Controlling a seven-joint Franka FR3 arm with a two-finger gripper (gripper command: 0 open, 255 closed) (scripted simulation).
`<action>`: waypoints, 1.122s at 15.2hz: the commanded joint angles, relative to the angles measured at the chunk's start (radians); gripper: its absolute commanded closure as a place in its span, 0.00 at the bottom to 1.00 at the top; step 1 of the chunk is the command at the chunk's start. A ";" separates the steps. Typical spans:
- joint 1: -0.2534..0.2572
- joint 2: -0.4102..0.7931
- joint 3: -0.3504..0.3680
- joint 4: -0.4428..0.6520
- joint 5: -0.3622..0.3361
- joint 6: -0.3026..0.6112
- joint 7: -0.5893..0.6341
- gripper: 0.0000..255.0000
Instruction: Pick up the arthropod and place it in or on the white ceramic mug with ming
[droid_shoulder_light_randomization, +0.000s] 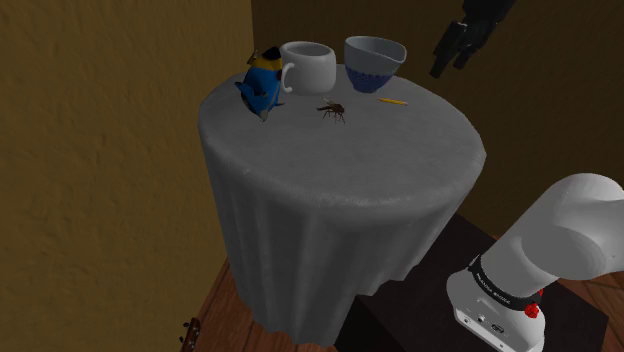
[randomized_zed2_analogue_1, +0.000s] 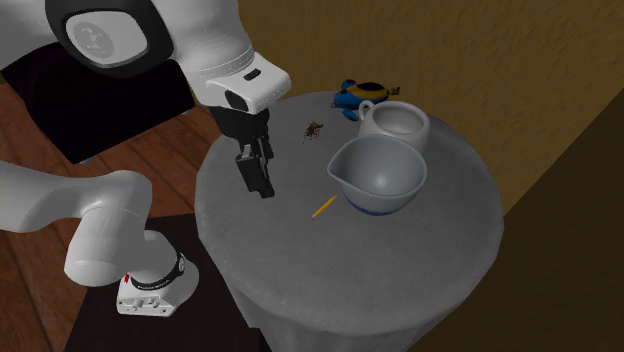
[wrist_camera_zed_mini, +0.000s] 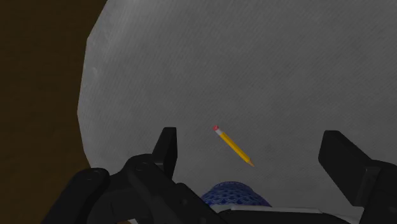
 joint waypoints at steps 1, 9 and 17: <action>0.000 0.000 0.000 0.000 0.000 0.000 0.000 0.00; 0.083 0.209 0.109 0.093 0.058 0.061 0.038 0.00; 0.151 0.434 0.216 0.229 0.086 0.095 0.074 0.00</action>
